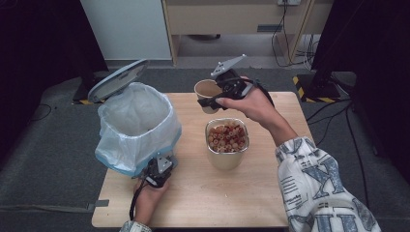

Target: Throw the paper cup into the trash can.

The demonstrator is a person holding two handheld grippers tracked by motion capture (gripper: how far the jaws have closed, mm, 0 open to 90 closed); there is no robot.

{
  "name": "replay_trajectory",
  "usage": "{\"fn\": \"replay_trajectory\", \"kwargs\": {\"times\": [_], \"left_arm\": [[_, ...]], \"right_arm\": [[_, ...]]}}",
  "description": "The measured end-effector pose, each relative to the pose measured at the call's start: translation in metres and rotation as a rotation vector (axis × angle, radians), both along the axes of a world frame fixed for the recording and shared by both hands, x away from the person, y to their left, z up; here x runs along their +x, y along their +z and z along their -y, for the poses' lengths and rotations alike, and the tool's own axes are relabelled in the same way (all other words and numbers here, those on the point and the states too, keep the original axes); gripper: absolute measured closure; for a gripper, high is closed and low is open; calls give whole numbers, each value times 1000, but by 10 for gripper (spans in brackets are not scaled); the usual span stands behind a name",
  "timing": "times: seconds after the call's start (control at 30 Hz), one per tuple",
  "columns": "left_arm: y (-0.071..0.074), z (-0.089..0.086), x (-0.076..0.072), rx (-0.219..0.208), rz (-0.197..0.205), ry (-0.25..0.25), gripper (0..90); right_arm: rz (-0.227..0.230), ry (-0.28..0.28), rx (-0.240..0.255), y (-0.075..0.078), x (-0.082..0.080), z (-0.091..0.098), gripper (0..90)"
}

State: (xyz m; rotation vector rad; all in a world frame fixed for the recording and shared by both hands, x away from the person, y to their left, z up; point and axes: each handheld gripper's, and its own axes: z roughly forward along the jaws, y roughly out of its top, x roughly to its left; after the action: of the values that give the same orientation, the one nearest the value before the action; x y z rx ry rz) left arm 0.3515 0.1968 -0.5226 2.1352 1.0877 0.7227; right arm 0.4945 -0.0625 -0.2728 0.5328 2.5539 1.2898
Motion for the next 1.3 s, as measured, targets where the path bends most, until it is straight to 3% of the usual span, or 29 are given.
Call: {"fn": "replay_trajectory", "kwargs": {"times": [0.93,1.3], "left_arm": [[0,-1,0,-4,-1,0,869],[0,-1,0,-3,0,-1,870]], "right_arm": [[-10,27,7,12,1,-53,343],[-25,34,35,15,0,-73,342]]}}
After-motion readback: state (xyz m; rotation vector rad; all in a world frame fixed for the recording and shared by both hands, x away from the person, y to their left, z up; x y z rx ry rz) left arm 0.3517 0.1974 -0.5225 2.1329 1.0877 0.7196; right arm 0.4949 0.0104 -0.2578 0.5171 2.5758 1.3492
